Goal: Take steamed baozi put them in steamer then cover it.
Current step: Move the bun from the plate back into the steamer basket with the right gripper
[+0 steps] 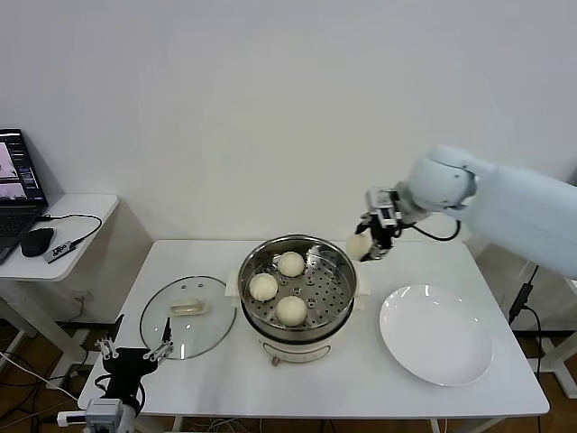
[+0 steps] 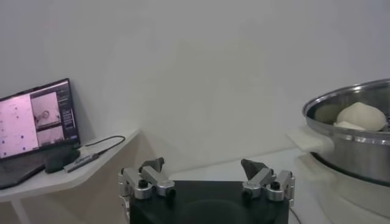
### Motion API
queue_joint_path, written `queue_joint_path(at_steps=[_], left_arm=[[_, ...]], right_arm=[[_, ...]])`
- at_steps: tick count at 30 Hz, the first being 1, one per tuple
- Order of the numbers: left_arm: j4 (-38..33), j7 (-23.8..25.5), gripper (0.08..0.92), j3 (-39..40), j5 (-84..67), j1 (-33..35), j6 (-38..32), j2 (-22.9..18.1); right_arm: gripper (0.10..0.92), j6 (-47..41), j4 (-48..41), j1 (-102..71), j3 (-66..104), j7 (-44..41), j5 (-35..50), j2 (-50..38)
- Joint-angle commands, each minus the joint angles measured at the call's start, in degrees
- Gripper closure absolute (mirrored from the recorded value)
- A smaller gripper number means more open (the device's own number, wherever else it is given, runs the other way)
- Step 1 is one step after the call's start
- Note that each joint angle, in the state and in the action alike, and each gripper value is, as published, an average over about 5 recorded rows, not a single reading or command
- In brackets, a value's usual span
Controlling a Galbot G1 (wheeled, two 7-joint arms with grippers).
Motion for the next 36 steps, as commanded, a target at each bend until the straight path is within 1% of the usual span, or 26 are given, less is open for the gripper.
queue_joint_path(at_steps=[1, 6, 13, 33, 36], left_arm=[[-0.05, 0.02, 0.177, -0.13, -0.04, -0.09, -0.02, 0.01], [-0.23, 0.00, 0.177, -0.35, -0.35, -0.41, 0.00, 0.05], [-0.29, -0.01, 0.177, -0.42, -0.31, -0.53, -0.02, -0.21], [-0.26, -0.03, 0.177, -0.99, -0.24, -0.27, -0.22, -0.26], [-0.22, -0.03, 0.177, -0.96, -0.23, -0.31, -0.21, -0.32]], right_arm=[[0.412, -6.19, 0.53, 0.08, -4.55, 4.48, 6.78, 8.56], [0.407, -7.15, -2.42, -2.55, -5.42, 5.57, 4.48, 10.81], [0.408, -8.67, -5.92, -6.16, -4.58, 7.48, 3.47, 12.76], [0.406, -9.25, -8.34, -9.57, -3.01, 8.55, 1.98, 14.51], [0.365, -9.64, -7.78, -9.20, -2.46, 8.56, 2.70, 14.04]])
